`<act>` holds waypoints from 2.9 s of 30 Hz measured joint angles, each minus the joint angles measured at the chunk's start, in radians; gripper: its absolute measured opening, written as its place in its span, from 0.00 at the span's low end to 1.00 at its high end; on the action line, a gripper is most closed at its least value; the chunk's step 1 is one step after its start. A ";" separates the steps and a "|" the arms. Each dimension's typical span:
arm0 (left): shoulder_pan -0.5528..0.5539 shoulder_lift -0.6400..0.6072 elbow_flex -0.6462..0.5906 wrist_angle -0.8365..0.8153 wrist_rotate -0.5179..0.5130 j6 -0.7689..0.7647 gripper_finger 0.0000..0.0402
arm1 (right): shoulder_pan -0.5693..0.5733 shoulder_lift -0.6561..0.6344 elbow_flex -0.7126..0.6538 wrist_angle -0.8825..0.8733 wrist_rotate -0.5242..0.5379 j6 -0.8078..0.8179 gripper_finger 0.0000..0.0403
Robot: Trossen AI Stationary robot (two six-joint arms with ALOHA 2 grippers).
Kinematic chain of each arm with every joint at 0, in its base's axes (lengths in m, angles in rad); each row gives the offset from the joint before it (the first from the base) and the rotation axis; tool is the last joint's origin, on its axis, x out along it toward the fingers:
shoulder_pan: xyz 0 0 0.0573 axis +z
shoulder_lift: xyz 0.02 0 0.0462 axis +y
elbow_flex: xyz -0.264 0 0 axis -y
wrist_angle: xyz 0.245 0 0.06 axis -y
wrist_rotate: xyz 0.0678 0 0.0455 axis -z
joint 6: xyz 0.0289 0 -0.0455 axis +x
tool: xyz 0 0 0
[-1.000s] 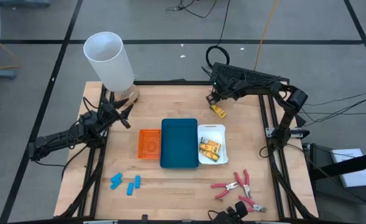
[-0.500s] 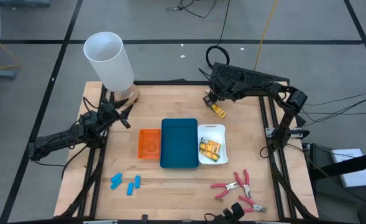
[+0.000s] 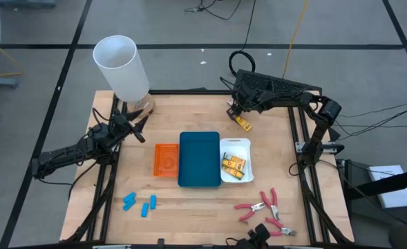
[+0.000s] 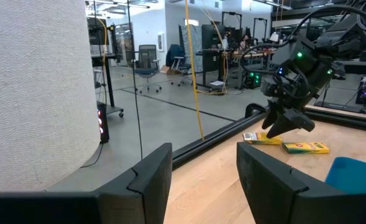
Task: Pick & Place School Supplies
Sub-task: Put the yellow crayon box into the white bin
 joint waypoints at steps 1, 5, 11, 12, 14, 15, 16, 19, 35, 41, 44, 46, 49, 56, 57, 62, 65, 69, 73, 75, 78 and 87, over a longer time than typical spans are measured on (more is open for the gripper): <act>0.000 0.000 0.000 0.000 0.000 0.000 0.45 | 0.000 0.000 0.000 0.007 -0.001 0.000 0.57; 0.000 0.000 0.000 0.000 0.000 0.000 0.45 | 0.000 0.000 0.000 0.039 -0.008 -0.017 0.63; 0.000 0.000 0.000 0.000 0.000 0.000 0.45 | -0.001 0.001 0.000 0.045 -0.030 -0.063 0.66; 0.000 0.000 0.000 0.000 0.000 0.000 0.45 | -0.002 0.002 0.000 0.044 -0.030 -0.064 0.65; 0.000 0.000 0.000 0.000 0.000 0.000 0.45 | -0.007 0.004 0.000 0.044 -0.031 -0.068 0.64; 0.000 0.000 0.000 0.000 0.000 0.000 0.45 | -0.008 0.012 0.001 0.048 -0.033 -0.075 0.64; 0.000 0.000 0.000 0.000 0.000 0.000 0.45 | -0.008 0.027 0.002 0.055 -0.040 -0.082 0.63; 0.000 0.000 0.000 0.000 0.000 0.000 0.45 | -0.018 0.068 0.000 0.047 -0.056 -0.085 0.62; 0.000 0.000 0.000 0.000 0.000 0.000 0.45 | -0.033 0.098 0.003 0.054 -0.057 -0.056 0.40; 0.000 0.000 0.000 0.000 0.000 0.000 0.45 | -0.033 0.097 0.002 0.056 -0.053 -0.057 0.29; 0.000 0.000 0.000 0.000 0.000 0.000 0.45 | -0.034 0.084 0.001 0.056 -0.049 -0.057 0.27; 0.000 0.000 0.000 0.000 0.000 0.000 0.45 | -0.034 0.070 -0.001 0.059 -0.047 -0.060 0.26; 0.000 0.000 0.000 0.000 0.000 0.000 0.45 | -0.034 0.033 -0.003 0.055 -0.048 -0.060 0.27; 0.000 0.000 0.000 0.000 0.000 0.000 0.45 | -0.024 -0.073 -0.002 0.015 -0.053 -0.064 0.28; 0.000 0.000 0.000 0.000 0.000 0.000 0.45 | -0.021 -0.090 -0.002 0.010 -0.052 -0.072 0.27; 0.000 0.000 0.000 0.000 0.000 0.000 0.45 | -0.016 -0.181 -0.001 -0.056 -0.052 -0.082 0.26; 0.000 0.000 0.000 0.000 0.000 0.000 0.45 | -0.013 -0.243 -0.008 -0.092 -0.052 -0.082 0.27; 0.000 0.000 0.000 0.000 0.000 0.000 0.45 | -0.013 -0.337 -0.082 -0.067 -0.052 -0.080 0.28; 0.000 0.000 0.000 0.000 0.000 0.000 0.45 | -0.013 -0.461 -0.201 -0.052 -0.054 -0.044 0.27; 0.000 0.000 0.000 0.000 0.000 0.000 0.45 | -0.005 -0.532 -0.283 -0.017 -0.054 -0.021 0.26; 0.000 0.000 0.000 0.000 0.000 0.000 0.45 | 0.013 -0.646 -0.412 0.073 -0.056 -0.005 0.26; 0.000 0.000 0.000 0.000 0.000 0.000 0.45 | 0.082 -0.933 -0.736 0.500 -0.198 0.102 0.27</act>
